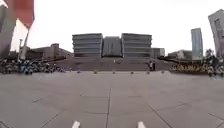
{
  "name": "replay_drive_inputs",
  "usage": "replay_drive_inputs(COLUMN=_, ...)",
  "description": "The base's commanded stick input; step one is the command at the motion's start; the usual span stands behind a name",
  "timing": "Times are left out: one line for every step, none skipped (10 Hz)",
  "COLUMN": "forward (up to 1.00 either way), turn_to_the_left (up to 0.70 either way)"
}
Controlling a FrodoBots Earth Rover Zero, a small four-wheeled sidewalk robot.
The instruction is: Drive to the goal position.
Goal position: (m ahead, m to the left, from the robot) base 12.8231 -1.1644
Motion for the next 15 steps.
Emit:
replay_drive_inputs(forward=0.6, turn_to_the_left=0.0)
replay_drive_inputs(forward=0.6, turn_to_the_left=0.0)
replay_drive_inputs(forward=0.6, turn_to_the_left=0.0)
replay_drive_inputs(forward=0.6, turn_to_the_left=0.0)
replay_drive_inputs(forward=0.6, turn_to_the_left=0.0)
replay_drive_inputs(forward=0.6, turn_to_the_left=0.0)
replay_drive_inputs(forward=0.6, turn_to_the_left=0.0)
replay_drive_inputs(forward=0.6, turn_to_the_left=0.0)
replay_drive_inputs(forward=0.6, turn_to_the_left=0.0)
replay_drive_inputs(forward=0.6, turn_to_the_left=0.0)
replay_drive_inputs(forward=0.6, turn_to_the_left=0.0)
replay_drive_inputs(forward=0.6, turn_to_the_left=0.0)
replay_drive_inputs(forward=0.6, turn_to_the_left=0.0)
replay_drive_inputs(forward=0.6, turn_to_the_left=0.0)
replay_drive_inputs(forward=0.6, turn_to_the_left=0.0)
